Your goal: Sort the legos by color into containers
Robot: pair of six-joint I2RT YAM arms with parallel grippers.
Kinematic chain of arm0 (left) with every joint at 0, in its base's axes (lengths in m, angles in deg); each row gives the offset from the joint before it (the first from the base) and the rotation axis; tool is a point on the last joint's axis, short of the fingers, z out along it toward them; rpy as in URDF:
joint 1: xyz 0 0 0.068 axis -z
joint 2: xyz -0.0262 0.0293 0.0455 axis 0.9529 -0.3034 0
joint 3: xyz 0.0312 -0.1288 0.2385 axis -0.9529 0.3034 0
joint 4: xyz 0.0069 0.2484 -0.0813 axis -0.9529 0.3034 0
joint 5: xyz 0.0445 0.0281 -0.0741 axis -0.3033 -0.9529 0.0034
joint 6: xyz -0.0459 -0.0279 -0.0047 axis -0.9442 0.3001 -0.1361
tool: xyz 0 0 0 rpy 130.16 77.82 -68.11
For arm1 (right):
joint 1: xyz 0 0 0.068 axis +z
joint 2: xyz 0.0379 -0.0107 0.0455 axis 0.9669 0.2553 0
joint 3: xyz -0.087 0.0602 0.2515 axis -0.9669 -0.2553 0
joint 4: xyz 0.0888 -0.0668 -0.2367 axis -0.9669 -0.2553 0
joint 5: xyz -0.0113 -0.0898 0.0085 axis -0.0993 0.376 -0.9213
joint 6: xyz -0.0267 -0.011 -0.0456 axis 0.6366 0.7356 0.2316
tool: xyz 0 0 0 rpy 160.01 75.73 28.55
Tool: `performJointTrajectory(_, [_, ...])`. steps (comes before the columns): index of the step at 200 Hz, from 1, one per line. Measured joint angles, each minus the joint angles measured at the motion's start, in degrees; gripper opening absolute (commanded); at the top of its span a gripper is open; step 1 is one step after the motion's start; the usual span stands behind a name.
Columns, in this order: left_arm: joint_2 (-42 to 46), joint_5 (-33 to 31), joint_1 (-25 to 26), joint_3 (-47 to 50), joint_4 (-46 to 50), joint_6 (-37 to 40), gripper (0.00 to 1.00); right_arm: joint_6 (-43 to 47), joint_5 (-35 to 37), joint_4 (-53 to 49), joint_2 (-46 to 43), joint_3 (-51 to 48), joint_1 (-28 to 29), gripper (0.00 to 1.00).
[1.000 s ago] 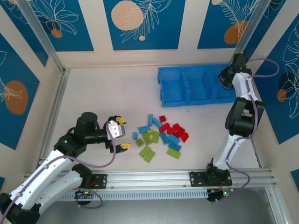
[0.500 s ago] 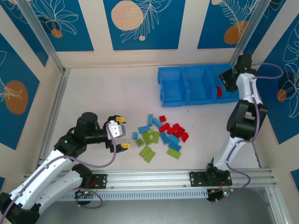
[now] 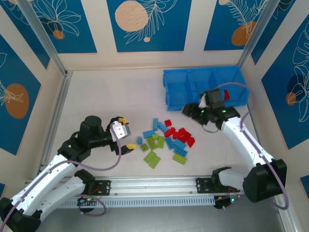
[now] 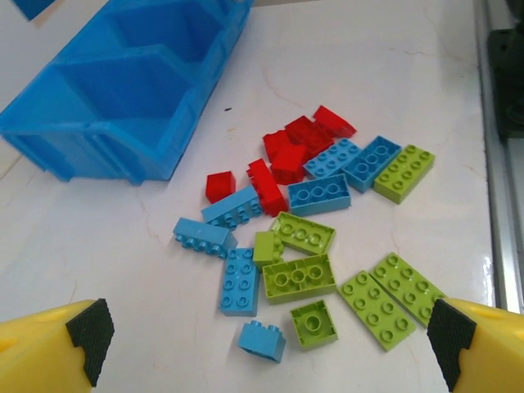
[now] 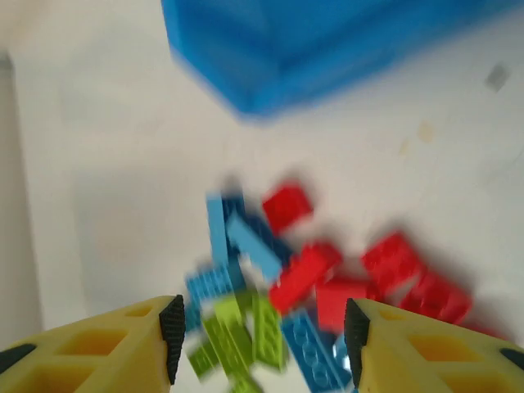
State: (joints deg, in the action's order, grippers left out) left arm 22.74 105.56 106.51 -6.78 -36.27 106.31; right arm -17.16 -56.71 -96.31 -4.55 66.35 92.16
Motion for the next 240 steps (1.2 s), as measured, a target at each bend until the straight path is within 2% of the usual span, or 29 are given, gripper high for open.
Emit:
performJointTrajectory(26, [-6.84,-3.98,0.13,-5.07,3.06,-11.89,0.99,-0.63,0.46,-2.60,1.18,-2.29,10.27,0.59])
performJointTrajectory(47, [-16.11,-6.88,0.26,-13.57,4.76,-24.52,0.89,-2.08,2.36,-3.41,2.34,-1.92,16.13,0.61])
performJointTrajectory(71, [-25.38,-10.64,0.76,-17.11,4.44,-38.07,0.82,-3.78,4.72,-3.96,2.43,-1.68,19.04,0.62])
performJointTrajectory(98, [-39.71,-14.29,2.69,-21.16,5.01,-47.71,0.80,-5.29,7.43,-4.57,1.01,-1.64,19.58,0.64])
performJointTrajectory(117, [-49.57,-15.69,4.90,-25.88,5.73,-50.75,0.77,-6.12,8.94,-4.87,-1.49,-1.77,19.58,0.65])
performJointTrajectory(131, [-55.74,-16.87,6.45,-29.18,5.64,-52.19,0.70,-6.60,9.70,-5.03,-3.76,-2.40,19.45,0.65])
performJointTrajectory(164, [-63.19,-20.00,7.37,-32.76,5.79,-52.87,0.56,-8.02,11.34,-6.36,-8.17,-4.66,19.12,0.67])
performJointTrajectory(200, [-67.54,-19.91,7.37,-35.98,5.97,-52.11,0.56,-9.44,12.35,-7.74,-11.82,-7.39,18.49,0.69])
performJointTrajectory(240, [-68.89,-18.36,7.37,-36.79,4.15,-51.87,0.65,-9.77,12.87,-8.07,-12.59,-7.65,17.90,0.70])
